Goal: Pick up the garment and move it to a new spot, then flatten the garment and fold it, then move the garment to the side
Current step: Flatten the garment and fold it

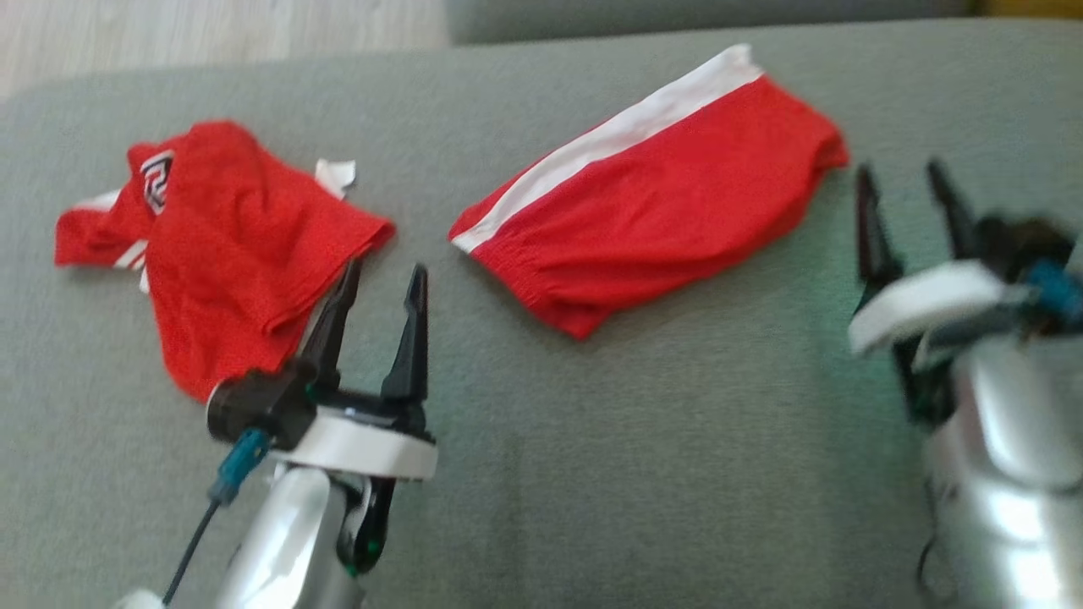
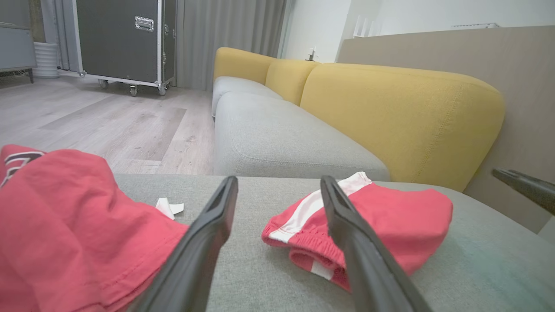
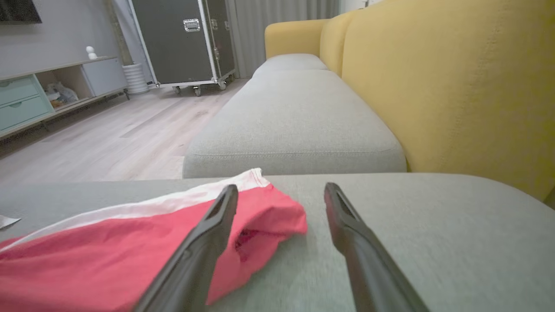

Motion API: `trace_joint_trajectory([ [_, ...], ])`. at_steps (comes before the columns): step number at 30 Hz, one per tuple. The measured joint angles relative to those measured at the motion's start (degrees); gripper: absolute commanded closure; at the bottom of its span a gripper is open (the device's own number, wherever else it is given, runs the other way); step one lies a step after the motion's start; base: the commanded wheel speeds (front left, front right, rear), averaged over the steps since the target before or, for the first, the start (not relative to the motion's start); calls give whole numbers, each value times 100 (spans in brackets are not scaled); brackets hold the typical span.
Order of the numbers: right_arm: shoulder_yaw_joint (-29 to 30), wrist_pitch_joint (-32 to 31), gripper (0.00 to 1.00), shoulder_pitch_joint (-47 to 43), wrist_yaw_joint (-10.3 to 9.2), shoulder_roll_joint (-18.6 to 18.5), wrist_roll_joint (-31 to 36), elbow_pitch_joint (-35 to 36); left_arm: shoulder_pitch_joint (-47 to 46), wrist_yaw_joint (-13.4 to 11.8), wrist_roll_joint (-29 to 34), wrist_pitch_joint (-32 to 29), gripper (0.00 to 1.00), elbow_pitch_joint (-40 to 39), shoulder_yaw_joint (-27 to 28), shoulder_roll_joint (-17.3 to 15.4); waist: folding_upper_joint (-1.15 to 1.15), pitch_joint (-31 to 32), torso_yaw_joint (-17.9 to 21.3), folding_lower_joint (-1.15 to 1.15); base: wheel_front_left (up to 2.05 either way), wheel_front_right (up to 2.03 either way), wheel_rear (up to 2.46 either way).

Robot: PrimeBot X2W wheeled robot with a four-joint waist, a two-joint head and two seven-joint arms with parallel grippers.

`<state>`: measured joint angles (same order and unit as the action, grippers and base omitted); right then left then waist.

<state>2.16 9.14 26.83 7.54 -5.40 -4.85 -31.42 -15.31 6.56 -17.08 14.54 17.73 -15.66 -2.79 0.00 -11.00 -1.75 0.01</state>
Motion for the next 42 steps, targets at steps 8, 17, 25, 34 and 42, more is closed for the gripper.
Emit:
trace_joint_trajectory([
  [8, 719, -714, 0, 1273, 0, -483, -15, -1093, -408, 7, -124, 0, 0, -11, -331, 19, 0, -487, -480, 0, 0, 0, 0],
  [17, 989, -1292, 0, 2211, 0, -781, 291, -2726, -678, -20, -271, 0, 0, -35, -609, 32, 0, -946, -1023, 0, 0, 0, 0],
  [25, 680, -1495, 0, 2701, 0, -935, 445, -3468, -723, -110, -331, 0, 0, -41, -681, 36, 0, -1045, -1149, -1, 0, 0, 0],
  [34, 399, -797, 100, 2769, 0, -1060, 444, -3825, -726, -152, -361, 0, 0, -19, -646, 40, 0, -849, -967, -1, 0, 0, 0],
  [42, 641, -242, 100, 2469, 0, -1445, 364, -3986, -469, -146, -361, 0, 0, -13, -503, 38, 0, -462, -684, -1, 0, 0, 0],
])
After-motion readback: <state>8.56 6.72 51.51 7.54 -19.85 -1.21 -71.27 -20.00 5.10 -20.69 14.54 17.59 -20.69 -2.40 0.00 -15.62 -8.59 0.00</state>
